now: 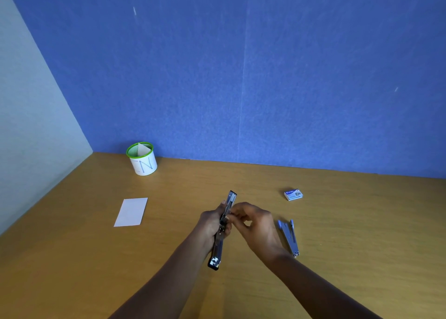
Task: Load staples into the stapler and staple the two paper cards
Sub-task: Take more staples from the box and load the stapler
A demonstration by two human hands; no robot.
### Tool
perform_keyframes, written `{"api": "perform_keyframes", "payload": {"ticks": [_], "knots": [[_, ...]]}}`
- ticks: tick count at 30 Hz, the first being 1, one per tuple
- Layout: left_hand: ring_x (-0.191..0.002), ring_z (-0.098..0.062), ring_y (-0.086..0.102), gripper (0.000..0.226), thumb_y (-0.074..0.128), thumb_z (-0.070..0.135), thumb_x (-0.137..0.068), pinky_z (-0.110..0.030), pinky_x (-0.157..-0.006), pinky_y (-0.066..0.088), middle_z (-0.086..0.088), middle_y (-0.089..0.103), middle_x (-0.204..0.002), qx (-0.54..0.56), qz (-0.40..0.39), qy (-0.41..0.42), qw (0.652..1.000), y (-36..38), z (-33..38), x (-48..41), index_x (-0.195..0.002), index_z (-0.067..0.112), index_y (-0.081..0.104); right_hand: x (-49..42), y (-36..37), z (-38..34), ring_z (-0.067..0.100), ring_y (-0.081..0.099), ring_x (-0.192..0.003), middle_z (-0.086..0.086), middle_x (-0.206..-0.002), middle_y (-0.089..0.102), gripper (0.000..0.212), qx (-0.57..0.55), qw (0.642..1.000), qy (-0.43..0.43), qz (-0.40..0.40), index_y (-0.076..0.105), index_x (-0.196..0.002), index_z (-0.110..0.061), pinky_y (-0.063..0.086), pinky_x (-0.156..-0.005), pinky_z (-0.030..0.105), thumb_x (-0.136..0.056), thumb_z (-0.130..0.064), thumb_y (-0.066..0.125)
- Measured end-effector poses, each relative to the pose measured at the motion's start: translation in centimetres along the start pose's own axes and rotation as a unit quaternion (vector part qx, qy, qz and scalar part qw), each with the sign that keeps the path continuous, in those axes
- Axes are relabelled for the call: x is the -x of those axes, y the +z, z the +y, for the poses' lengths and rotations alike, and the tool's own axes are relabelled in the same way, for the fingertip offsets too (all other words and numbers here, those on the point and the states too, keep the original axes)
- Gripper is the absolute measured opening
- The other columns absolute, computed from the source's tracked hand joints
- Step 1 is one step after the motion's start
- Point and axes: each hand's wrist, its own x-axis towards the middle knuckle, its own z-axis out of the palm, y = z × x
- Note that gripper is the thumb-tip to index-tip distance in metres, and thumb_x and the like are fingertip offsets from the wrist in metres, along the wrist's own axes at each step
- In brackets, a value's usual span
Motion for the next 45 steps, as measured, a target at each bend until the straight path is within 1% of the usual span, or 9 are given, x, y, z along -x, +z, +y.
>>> {"api": "perform_keyframes", "payload": {"ticks": [5,10,23,25,28,32,39,42,45], "knots": [[-0.027,-0.011,0.045,0.042,0.052,0.032,-0.094,-0.015,-0.034,0.039,-0.003,0.050,-0.036,0.004,-0.001,0.003,1.000,0.3,-0.3,0.3,-0.064,0.003,0.056,-0.4,0.4,0.4,-0.013,0.060,-0.072,-0.004,-0.080,0.069,0.009,-0.011,0.998,0.049,0.031,0.073,-0.089,-0.005,0.046,-0.065,0.004,-0.082,-0.008,0.067],[-0.026,-0.011,0.043,0.042,0.052,0.031,-0.094,-0.014,-0.033,0.038,-0.004,0.049,-0.039,0.012,0.001,0.003,1.000,0.5,-0.6,0.4,-0.064,0.002,0.056,-0.4,1.2,0.7,0.005,0.062,-0.078,0.005,-0.093,0.070,0.012,0.005,0.996,0.080,0.036,0.072,-0.094,-0.004,0.045,-0.068,0.007,-0.085,-0.007,0.063],[-0.039,-0.015,0.046,0.039,0.056,0.033,-0.092,-0.020,-0.038,0.040,-0.002,0.051,-0.042,-0.009,0.007,-0.005,1.000,0.2,-1.2,0.1,-0.065,0.006,0.059,0.9,2.1,1.5,0.007,0.042,-0.100,-0.008,-0.105,0.049,0.025,0.097,0.994,0.044,0.007,0.070,-0.106,-0.010,0.031,-0.073,0.002,-0.094,-0.020,0.052],[-0.037,-0.015,0.045,0.039,0.056,0.034,-0.092,-0.020,-0.041,0.039,0.001,0.051,-0.038,-0.017,0.011,-0.003,1.000,0.2,-1.2,0.1,-0.066,0.006,0.060,1.2,2.1,1.4,0.005,0.038,-0.100,-0.004,-0.113,0.050,0.035,0.115,0.993,0.037,-0.015,0.068,-0.112,-0.012,0.029,-0.074,0.000,-0.095,-0.034,0.046],[-0.037,-0.014,0.044,0.039,0.056,0.034,-0.092,-0.020,-0.041,0.037,0.003,0.049,-0.035,-0.018,0.009,-0.006,1.000,0.2,-1.3,0.1,-0.063,0.007,0.058,1.3,2.0,1.6,0.005,0.036,-0.103,-0.002,-0.119,0.048,0.086,0.128,0.990,0.038,-0.034,0.065,-0.116,-0.013,0.029,-0.075,0.001,-0.081,-0.071,0.012],[-0.038,-0.015,0.042,0.036,0.056,0.033,-0.092,-0.021,-0.042,0.035,0.004,0.048,-0.035,-0.016,0.010,-0.011,1.000,0.4,-1.4,0.2,-0.069,0.006,0.061,1.4,1.8,2.4,0.011,0.038,-0.112,-0.001,-0.127,0.043,0.108,0.171,0.983,0.033,-0.051,0.061,-0.121,-0.015,0.033,-0.085,0.015,-0.070,-0.079,-0.009],[-0.041,-0.017,0.041,0.036,0.056,0.036,-0.091,-0.019,-0.040,0.034,-0.001,0.046,-0.045,-0.018,0.012,-0.013,1.000,0.1,-1.2,-0.3,-0.077,0.004,0.064,1.4,1.7,2.5,0.012,0.035,-0.117,-0.003,-0.130,0.036,0.106,0.184,0.978,0.020,-0.091,0.039,-0.140,-0.020,0.039,-0.094,0.023,-0.068,-0.080,-0.012],[-0.033,-0.013,0.044,0.038,0.052,0.037,-0.093,-0.018,-0.037,0.035,-0.002,0.052,-0.047,-0.019,0.000,-0.011,1.000,-0.2,-1.3,-0.5,-0.076,0.005,0.064,1.4,1.9,2.4,0.010,0.042,-0.115,-0.005,-0.121,0.044,0.092,0.088,0.993,0.042,-0.065,0.046,-0.136,-0.017,0.038,-0.094,0.020,-0.078,-0.078,0.008],[-0.026,-0.007,0.041,0.043,0.045,0.038,-0.096,-0.014,-0.035,0.033,0.004,0.049,-0.035,-0.009,-0.017,-0.017,1.000,-0.1,-0.8,-0.7,-0.074,0.007,0.065,1.9,1.8,2.8,0.010,0.049,-0.111,-0.004,-0.117,0.050,0.059,0.084,0.995,0.041,-0.031,0.047,-0.134,-0.016,0.044,-0.094,0.026,-0.091,-0.052,0.030]]}}
